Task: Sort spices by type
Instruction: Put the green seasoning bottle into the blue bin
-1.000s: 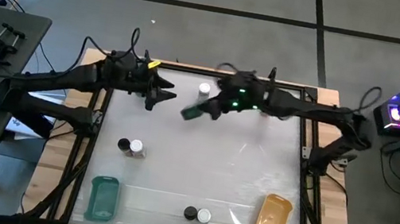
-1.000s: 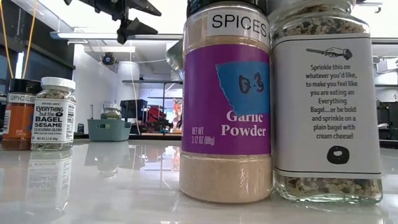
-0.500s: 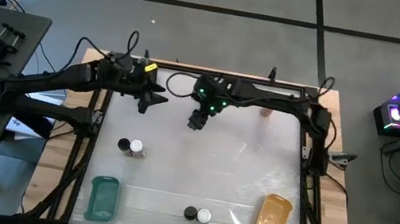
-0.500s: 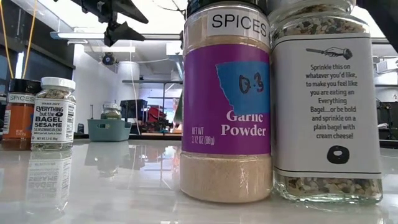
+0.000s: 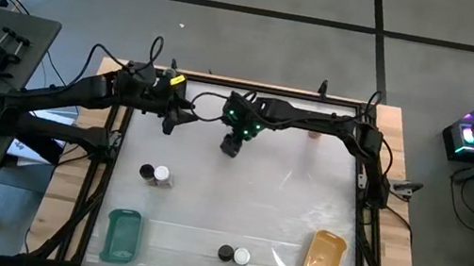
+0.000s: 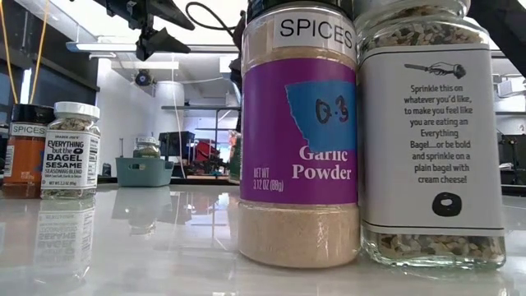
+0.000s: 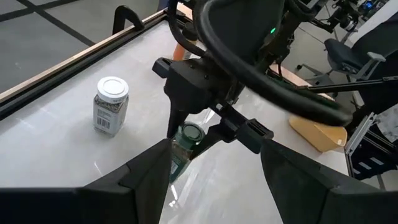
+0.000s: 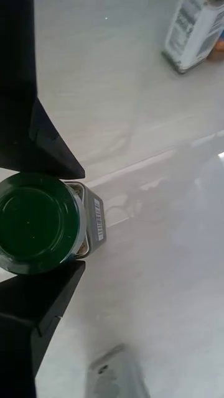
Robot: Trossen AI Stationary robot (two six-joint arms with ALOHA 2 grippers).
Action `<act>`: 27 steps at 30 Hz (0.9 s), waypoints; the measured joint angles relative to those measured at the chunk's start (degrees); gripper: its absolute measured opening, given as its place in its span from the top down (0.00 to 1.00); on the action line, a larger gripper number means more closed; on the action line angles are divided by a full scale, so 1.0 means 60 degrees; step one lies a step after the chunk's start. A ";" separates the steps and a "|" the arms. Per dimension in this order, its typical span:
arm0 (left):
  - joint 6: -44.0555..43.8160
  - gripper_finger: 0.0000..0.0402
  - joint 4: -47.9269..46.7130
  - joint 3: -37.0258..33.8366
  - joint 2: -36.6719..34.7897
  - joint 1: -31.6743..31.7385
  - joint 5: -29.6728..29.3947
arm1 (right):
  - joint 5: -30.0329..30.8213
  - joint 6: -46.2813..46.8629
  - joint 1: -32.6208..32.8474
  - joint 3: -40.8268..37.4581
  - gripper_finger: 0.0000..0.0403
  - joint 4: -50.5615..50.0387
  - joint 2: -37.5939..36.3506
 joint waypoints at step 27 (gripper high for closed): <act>-0.0009 0.42 -0.0006 0.0000 0.0004 0.0000 0.0000 | -0.0142 0.0243 -0.0025 -0.0002 0.45 0.0523 0.0000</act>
